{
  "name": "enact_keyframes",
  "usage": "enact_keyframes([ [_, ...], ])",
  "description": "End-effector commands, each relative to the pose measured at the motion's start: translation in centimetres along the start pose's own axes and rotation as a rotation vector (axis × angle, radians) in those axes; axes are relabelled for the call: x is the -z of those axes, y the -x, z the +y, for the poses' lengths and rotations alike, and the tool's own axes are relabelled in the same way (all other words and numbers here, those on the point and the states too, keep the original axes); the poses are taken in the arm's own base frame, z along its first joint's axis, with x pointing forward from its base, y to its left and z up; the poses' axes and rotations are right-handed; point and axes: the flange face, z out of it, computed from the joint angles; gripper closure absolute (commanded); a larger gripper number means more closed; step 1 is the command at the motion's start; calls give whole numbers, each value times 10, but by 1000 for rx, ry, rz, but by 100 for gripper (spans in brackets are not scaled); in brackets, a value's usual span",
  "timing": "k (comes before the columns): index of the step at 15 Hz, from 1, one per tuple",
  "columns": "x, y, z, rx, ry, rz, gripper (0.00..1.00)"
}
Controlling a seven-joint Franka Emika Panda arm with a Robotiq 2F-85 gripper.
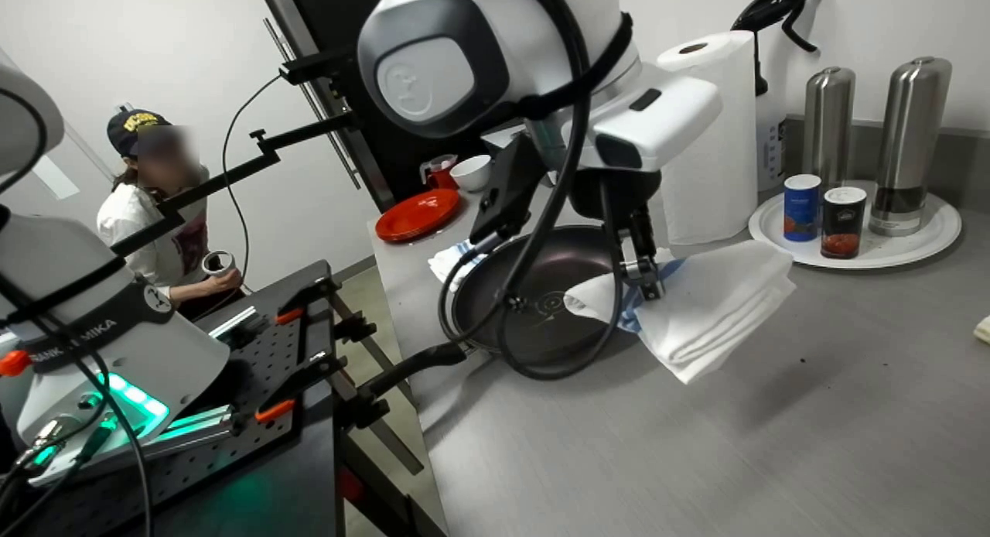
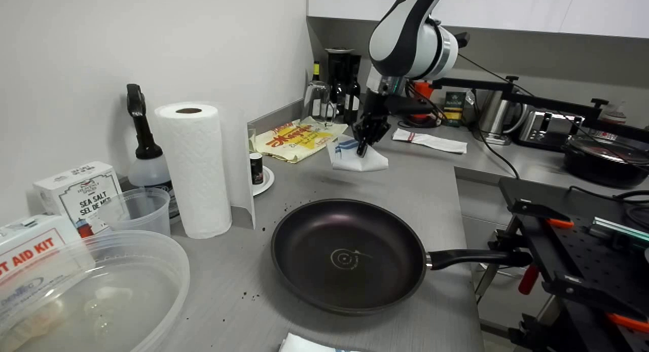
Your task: Wipe the pan with a towel
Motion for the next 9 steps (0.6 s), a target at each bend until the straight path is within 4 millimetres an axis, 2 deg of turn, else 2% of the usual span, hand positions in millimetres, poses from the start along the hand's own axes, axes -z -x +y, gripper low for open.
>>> enact_keyframes([
  [1,28,37,-29,71,-12,-41,97],
  [4,32,67,-61,128,-26,-62,97],
  [9,25,112,-107,234,-31,-116,97],
])
